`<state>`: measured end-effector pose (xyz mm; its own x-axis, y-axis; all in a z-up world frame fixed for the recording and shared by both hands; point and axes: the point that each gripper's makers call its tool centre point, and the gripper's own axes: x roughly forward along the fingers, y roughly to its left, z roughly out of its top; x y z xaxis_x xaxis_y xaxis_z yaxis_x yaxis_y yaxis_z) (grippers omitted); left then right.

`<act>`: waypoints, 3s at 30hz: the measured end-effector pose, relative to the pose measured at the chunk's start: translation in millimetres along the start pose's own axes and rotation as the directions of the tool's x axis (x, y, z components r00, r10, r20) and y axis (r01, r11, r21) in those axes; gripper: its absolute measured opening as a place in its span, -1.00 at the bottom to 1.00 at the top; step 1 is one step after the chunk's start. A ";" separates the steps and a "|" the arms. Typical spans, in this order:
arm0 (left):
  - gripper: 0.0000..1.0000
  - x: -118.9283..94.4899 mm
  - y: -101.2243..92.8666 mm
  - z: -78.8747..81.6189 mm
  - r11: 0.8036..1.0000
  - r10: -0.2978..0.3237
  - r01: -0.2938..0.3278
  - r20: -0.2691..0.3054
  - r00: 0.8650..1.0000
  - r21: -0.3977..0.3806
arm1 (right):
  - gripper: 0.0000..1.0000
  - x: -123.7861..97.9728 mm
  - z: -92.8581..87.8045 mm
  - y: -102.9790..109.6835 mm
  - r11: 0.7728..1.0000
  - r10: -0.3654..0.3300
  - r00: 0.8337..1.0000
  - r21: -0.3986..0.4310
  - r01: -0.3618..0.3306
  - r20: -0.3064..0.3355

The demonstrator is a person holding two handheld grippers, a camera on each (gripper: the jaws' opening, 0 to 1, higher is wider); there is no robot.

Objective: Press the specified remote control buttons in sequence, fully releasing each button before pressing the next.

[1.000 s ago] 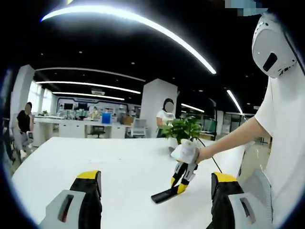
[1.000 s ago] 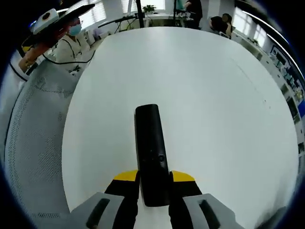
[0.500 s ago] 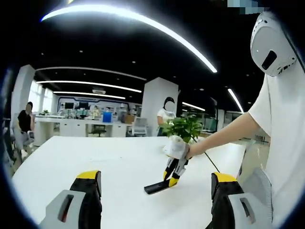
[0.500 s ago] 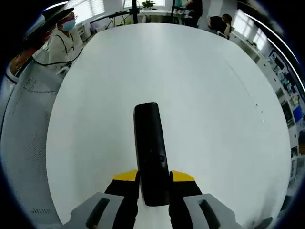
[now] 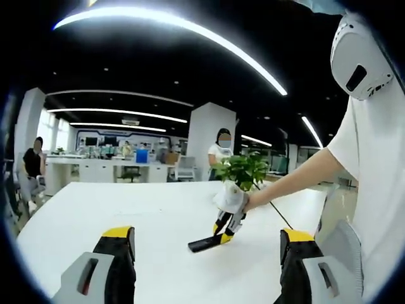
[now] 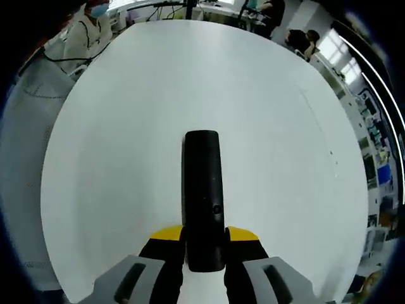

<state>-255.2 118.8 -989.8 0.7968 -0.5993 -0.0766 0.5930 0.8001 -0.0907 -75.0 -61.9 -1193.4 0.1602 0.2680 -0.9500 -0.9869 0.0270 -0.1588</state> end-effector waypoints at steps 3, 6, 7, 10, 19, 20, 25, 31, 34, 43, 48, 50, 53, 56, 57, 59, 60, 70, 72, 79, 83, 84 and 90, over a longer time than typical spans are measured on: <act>0.97 0.4 -0.9 1.2 1.000 -0.002 0.002 0.003 1.000 0.001 | -0.60 -2.1 -1.5 -0.8 1.000 -0.011 1.000 -0.001 0.011 -0.004; 0.97 0.5 -1.1 2.2 1.000 -0.001 0.001 0.006 1.000 -0.002 | -0.60 -4.7 -3.4 -0.5 0.999 -0.022 1.000 0.024 0.022 0.001; 0.97 0.4 -1.1 2.1 1.000 0.000 0.000 0.005 1.000 -0.002 | -0.59 -6.0 -4.1 -0.5 0.999 -0.029 1.000 0.033 0.029 0.003; 0.97 0.1 -0.6 2.7 1.000 0.004 -0.003 0.008 1.000 -0.005 | -0.53 -12.0 -1.3 -0.6 0.987 -0.081 0.994 0.147 0.070 0.071; 0.97 2.8 -1.3 3.7 1.000 0.003 -0.002 0.017 1.000 -0.021 | -0.17 -30.3 -8.0 5.0 0.861 -0.252 0.929 0.501 0.087 0.270; 0.97 3.4 -1.5 4.0 1.000 0.002 -0.002 0.018 1.000 -0.022 | -0.13 -32.2 -7.6 6.5 0.847 -0.264 0.919 0.526 0.075 0.295; 0.97 6.2 -2.6 5.3 1.000 -0.003 0.003 0.024 1.000 -0.030 | 0.19 -47.1 -7.8 9.7 0.740 -0.371 0.837 0.673 0.004 0.402; 0.96 9.5 -2.7 7.1 0.999 -0.003 0.004 0.034 0.999 -0.037 | 0.44 -75.2 -10.2 13.2 0.623 -0.510 0.702 0.776 -0.099 0.498; 0.96 10.0 -0.9 6.7 0.999 0.000 0.002 0.034 0.999 -0.038 | 0.48 -90.2 -15.1 15.8 0.607 -0.567 0.651 0.790 -0.085 0.505; 0.96 6.6 11.9 8.5 0.998 0.040 -0.038 0.051 0.998 -0.043 | 0.75 -133.2 -21.4 38.7 0.578 -0.670 0.548 0.815 -0.037 0.500; 0.96 3.6 17.5 9.8 0.997 0.060 -0.057 0.062 0.996 -0.044 | 0.95 -154.5 -23.0 57.9 0.565 -0.705 0.497 0.825 -0.037 0.505; 0.96 2.9 19.0 10.4 0.997 0.066 -0.063 0.066 0.996 -0.047 | 0.98 -160.8 -24.6 65.9 0.569 -0.712 0.492 0.822 -0.014 0.501; 0.96 1.8 20.7 10.8 0.996 0.072 -0.068 0.073 0.995 -0.050 | 0.98 -169.8 -27.1 76.6 0.563 -0.726 0.480 0.826 0.005 0.492; 0.96 1.4 21.2 10.3 0.996 0.073 -0.070 0.074 0.995 -0.051 | 0.98 -180.6 -28.3 82.7 0.551 -0.747 0.447 0.835 0.002 0.492; 0.96 1.2 21.2 10.4 0.996 0.073 -0.070 0.076 0.994 -0.052 | 0.98 -183.7 -28.5 84.4 0.548 -0.751 0.438 0.836 -0.003 0.494; 0.96 1.1 20.2 10.6 0.996 0.070 -0.066 0.082 0.994 -0.053 | 0.98 -194.2 -30.8 88.2 0.534 -0.772 0.408 0.846 0.001 0.487; 0.96 1.1 19.9 10.4 0.996 0.070 -0.066 0.082 0.994 -0.053 | 0.98 -198.4 -31.7 89.4 0.530 -0.781 0.393 0.848 0.003 0.486; 0.97 0.8 20.0 8.5 0.995 0.083 -0.077 0.096 0.992 -0.068 | 0.98 -227.4 -55.3 100.7 0.444 -0.847 0.325 0.896 0.000 0.420; 0.97 1.0 20.9 9.2 0.995 0.087 -0.081 0.096 0.992 -0.064 | 0.98 -231.3 -58.5 102.2 0.430 -0.857 0.314 0.903 -0.003 0.409; 0.97 -0.1 22.4 11.9 0.994 0.093 -0.086 0.105 0.990 -0.065 | 0.98 -228.7 -61.3 105.2 0.401 -0.866 0.314 0.916 -0.028 0.388; 0.97 -1.0 22.8 11.0 0.994 0.093 -0.086 0.101 0.991 -0.063 | 0.98 -227.3 -57.8 104.9 0.407 -0.862 0.318 0.913 -0.030 0.395; 0.97 -1.2 22.9 11.0 0.994 0.092 -0.086 0.101 0.991 -0.064 | 0.98 -227.0 -57.0 104.7 0.408 -0.861 0.318 0.913 -0.032 0.396; 0.97 -1.9 23.6 11.3 0.994 0.095 -0.090 0.101 0.990 -0.061 | 0.98 -225.7 -54.3 104.7 0.412 -0.857 0.323 0.910 -0.040 0.402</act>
<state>-241.4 139.2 -980.6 0.8573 -0.5145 0.0153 0.5111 0.8474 -0.1440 -213.5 -171.8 -1010.2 0.8905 0.4506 -0.0632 -0.4284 0.8772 0.2170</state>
